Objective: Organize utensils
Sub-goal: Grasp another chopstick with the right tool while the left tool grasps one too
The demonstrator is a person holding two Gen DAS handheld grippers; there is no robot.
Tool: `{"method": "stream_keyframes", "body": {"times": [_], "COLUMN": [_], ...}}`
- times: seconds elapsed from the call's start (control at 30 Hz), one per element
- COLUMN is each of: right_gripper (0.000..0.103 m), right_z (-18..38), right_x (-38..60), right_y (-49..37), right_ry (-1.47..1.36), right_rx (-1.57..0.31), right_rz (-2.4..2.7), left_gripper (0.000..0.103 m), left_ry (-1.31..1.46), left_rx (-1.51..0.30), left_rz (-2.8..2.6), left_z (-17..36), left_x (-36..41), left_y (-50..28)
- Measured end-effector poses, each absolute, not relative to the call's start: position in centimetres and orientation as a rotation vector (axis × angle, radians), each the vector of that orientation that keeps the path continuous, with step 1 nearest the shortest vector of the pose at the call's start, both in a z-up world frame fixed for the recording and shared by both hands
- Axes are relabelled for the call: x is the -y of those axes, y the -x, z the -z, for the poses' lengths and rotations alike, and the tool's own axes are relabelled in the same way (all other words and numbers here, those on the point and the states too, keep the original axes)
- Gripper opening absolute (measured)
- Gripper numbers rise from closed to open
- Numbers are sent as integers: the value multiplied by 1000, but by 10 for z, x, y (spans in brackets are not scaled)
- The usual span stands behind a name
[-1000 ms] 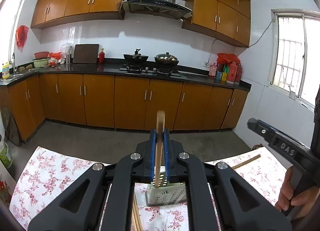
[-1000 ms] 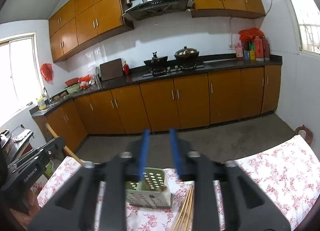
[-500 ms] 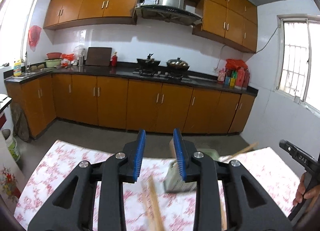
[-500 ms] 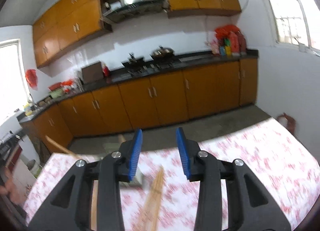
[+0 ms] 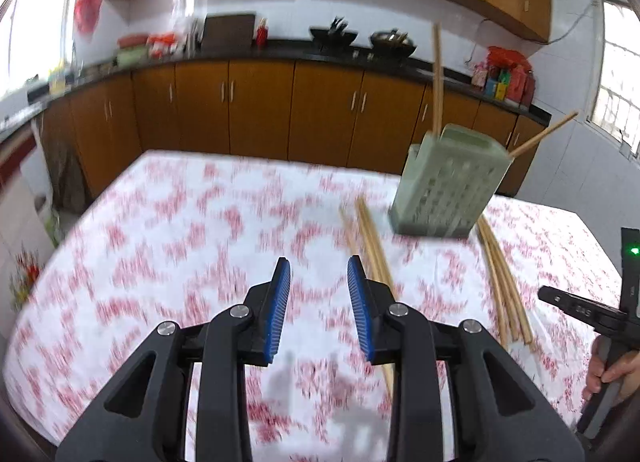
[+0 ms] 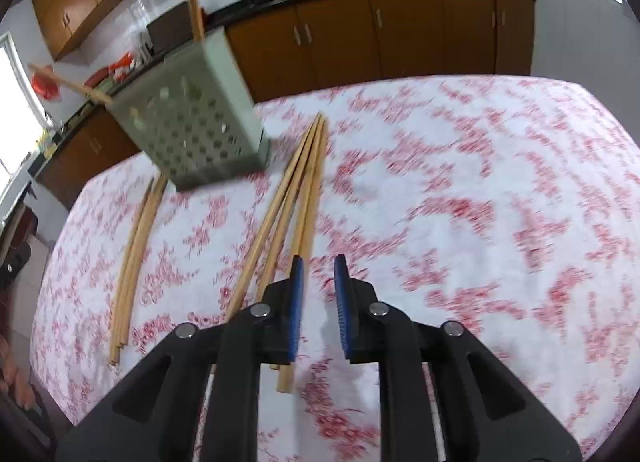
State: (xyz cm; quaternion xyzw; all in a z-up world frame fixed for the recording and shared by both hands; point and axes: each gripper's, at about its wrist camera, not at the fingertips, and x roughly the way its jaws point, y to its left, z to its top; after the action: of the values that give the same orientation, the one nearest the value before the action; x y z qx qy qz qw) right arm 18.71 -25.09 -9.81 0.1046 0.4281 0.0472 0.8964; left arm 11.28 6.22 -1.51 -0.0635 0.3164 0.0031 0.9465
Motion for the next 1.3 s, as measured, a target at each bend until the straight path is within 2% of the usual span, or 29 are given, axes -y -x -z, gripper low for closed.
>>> {"method": "stream_keyframes", "body": {"times": [0.1,0.23,0.33,0.53,0.9,0.97,1.03,1.3], "right_gripper": [16,16,15,8,8,8,8,8], "right_z": [107,112,112,114,114,114,114,115], "right_x": [248,245,241,242,294,292,292,291], "right_y": [-193,-196,-197,-200,-197,-196,-196,-198], "right_ry": [-204,-193,-163,-110,-207,-190,-187,-181], "right_rx": [-908,-926,-928,-910,-878,-874,-873,-873], "right_rz": [-96,-99,-97,-43,97,102,100,96], "left_gripper": [31,37,37,37,37,34,27,19], "left_ry": [154,157,155,145,112,108,95,77], "left_rx": [-680,-695,-701,-719,-809,-827,-856,-896], "left_rz": [-10,-12,-6,15,94,105,104,74], "left_z": [30,40,42,46,67,71,78,90], "left_x": [-66,-65,-62,-53,-23,-16,-8,-2], "left_y": [-110,-103,-102,-105,-127,-132,-139,-150]}}
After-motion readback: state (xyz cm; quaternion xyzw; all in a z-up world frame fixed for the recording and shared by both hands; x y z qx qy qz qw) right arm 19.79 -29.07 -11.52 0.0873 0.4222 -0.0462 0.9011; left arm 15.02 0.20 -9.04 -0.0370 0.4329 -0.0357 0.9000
